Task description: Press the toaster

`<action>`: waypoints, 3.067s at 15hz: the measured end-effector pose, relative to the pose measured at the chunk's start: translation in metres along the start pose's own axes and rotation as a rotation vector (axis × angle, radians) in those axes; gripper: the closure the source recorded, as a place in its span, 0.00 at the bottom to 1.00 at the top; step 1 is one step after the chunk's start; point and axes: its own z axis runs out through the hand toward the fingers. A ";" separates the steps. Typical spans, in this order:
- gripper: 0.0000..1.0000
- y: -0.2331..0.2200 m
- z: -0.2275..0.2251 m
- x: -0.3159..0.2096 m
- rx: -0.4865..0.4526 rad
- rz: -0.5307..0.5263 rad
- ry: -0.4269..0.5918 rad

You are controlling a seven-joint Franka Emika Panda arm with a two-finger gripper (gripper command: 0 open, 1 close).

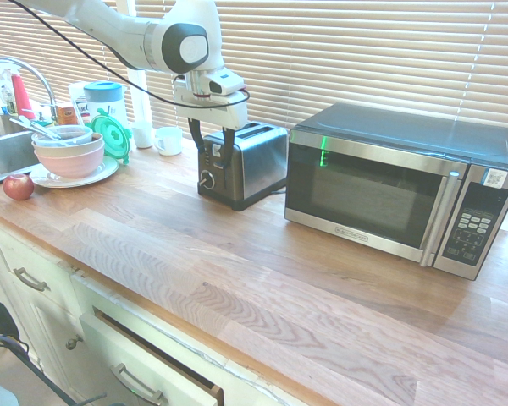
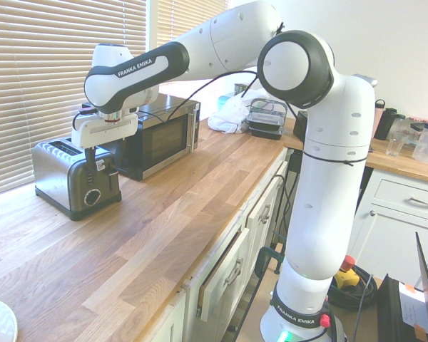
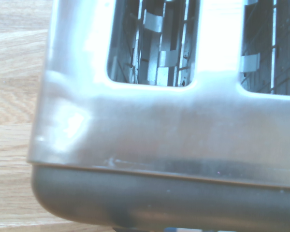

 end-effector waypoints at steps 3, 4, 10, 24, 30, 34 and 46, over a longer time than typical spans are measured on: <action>1.00 0.003 0.000 0.002 0.006 -0.006 -0.007; 1.00 0.003 0.001 0.002 0.005 -0.007 -0.008; 1.00 0.004 0.003 0.001 0.003 -0.015 -0.010; 1.00 0.014 -0.010 0.006 0.017 -0.002 0.006; 1.00 0.016 -0.007 0.007 0.008 0.001 -0.001; 1.00 0.023 -0.007 0.014 0.007 0.015 0.002; 1.00 0.007 0.006 0.016 -0.020 0.005 -0.023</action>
